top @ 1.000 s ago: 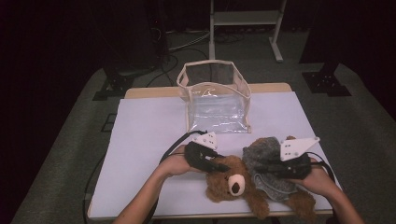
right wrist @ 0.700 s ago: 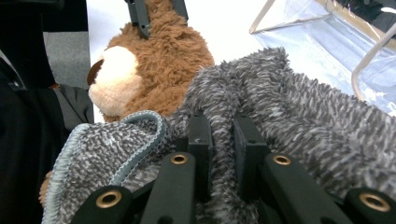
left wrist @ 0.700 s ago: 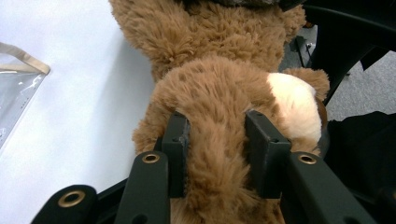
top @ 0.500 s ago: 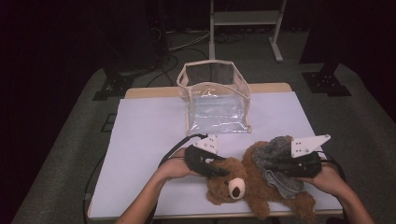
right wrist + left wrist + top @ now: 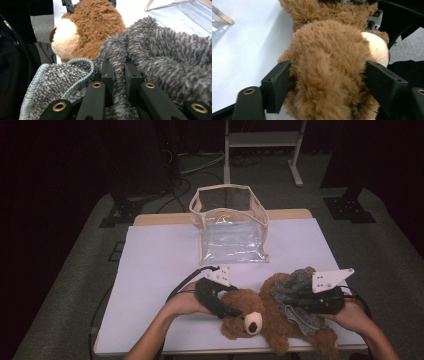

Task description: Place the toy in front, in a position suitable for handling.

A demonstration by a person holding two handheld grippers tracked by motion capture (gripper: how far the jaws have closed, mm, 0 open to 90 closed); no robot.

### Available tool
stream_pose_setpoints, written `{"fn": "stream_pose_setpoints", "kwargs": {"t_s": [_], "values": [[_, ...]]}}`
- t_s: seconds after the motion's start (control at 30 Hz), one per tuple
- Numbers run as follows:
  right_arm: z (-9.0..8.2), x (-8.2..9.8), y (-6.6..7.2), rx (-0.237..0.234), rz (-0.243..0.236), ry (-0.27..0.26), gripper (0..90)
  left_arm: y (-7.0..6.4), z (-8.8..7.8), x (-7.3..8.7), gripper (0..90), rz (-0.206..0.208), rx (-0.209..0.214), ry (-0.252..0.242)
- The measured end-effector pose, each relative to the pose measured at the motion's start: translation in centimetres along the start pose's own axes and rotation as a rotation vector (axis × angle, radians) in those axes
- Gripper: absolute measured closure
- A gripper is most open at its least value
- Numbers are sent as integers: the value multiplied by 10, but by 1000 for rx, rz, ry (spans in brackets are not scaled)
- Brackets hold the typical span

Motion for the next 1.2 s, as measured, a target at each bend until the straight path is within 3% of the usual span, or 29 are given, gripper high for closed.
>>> {"fn": "stream_pose_setpoints", "kwargs": {"t_s": [0.17,0.23,0.37,0.5,0.6,0.87,1.03,1.2], "values": [[1,1,-1,-8,4,-7,801,4,10,3,194,-62,81,3],[2,1,-1,-10,3,-6,801,2,12,4,268,-44,104,18],[2,0,-1,-1,5,-8,799,-1,6,1,530,34,45,23],[0,-3,-4,17,14,-39,798,4,-3,-5,622,76,-13,20],[0,-9,-9,36,12,-63,798,10,-13,-10,636,120,-60,19],[22,-28,-16,53,10,-117,798,28,-48,-11,636,151,-155,61],[36,-31,-3,22,-9,-106,798,25,-50,7,617,141,-141,45],[31,-40,5,8,-52,-64,798,14,-49,19,608,162,-154,12]]}}
Point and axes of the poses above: each handheld gripper's, and its own axes: z roughly forward along the jaws, x roughly out of its underside, y roughly to its left, the point moved 8 cm from there along z, roughly forward along the jaws, and after that the axes turned 6 degrees about -z, right-handed, at the moved point
